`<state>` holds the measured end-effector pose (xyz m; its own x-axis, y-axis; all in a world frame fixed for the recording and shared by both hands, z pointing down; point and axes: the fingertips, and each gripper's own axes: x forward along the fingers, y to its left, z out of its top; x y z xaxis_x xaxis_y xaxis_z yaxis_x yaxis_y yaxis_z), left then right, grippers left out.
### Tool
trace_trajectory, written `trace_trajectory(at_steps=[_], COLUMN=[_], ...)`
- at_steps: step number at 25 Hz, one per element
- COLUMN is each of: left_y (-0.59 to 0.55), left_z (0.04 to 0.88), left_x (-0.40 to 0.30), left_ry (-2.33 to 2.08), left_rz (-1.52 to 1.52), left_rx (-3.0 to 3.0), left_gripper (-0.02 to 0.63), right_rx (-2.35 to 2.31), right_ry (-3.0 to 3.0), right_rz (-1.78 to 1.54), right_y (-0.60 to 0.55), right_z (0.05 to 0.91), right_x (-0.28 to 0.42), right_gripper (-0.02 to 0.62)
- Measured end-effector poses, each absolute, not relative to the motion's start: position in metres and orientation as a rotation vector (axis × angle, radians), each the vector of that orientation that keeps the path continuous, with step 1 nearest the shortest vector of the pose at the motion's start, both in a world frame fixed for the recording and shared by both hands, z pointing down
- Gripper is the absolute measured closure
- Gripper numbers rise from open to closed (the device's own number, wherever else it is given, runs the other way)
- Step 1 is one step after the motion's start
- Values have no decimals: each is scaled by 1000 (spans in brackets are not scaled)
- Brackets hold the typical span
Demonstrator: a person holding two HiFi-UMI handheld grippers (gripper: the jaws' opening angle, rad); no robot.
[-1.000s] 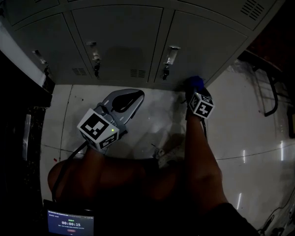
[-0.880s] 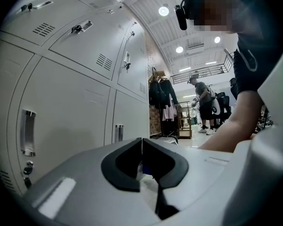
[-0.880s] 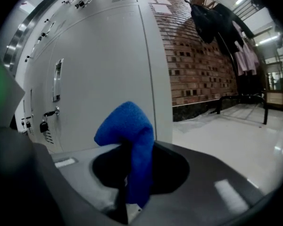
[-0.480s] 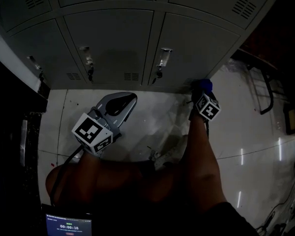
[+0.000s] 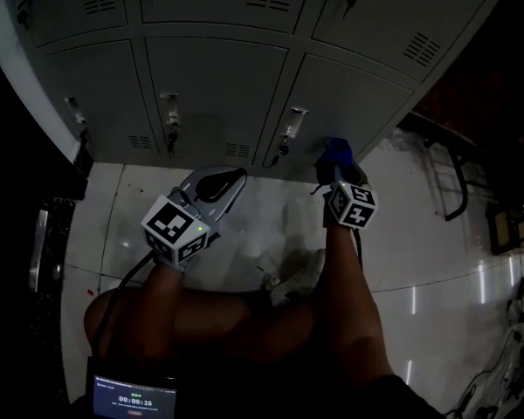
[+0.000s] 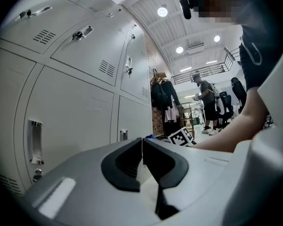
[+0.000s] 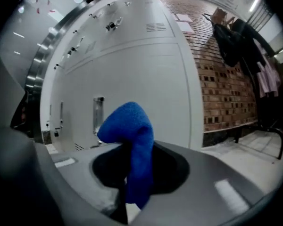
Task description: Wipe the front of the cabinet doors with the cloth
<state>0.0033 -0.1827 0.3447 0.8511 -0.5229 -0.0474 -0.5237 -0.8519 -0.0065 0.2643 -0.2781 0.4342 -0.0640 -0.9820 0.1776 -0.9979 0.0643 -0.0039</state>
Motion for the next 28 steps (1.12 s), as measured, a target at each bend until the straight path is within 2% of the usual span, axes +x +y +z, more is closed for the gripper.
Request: trace_trajectory(at_steps=[5,14,20,28], left_y=[-187,-193,-191,-192], left_z=[333,326,324,336], left_x=[-11,-19,-23,-26], left_ry=[893,921,928,940], left_rz=[106,115,116,80], left_rx=[-2983,-2957,-2953,-2954], left_gripper=[594,594,594,595], right_rx=[1825,1474,1220,1103], right_ry=[-2448,-2781,-2874,-2922], right_rz=[93,-46,-5,56], right_y=[-266,-216,-181,-179], right_z=[388,315,327,359], right_x=[192,103,47,24], right_gripper=[522,522,522,522])
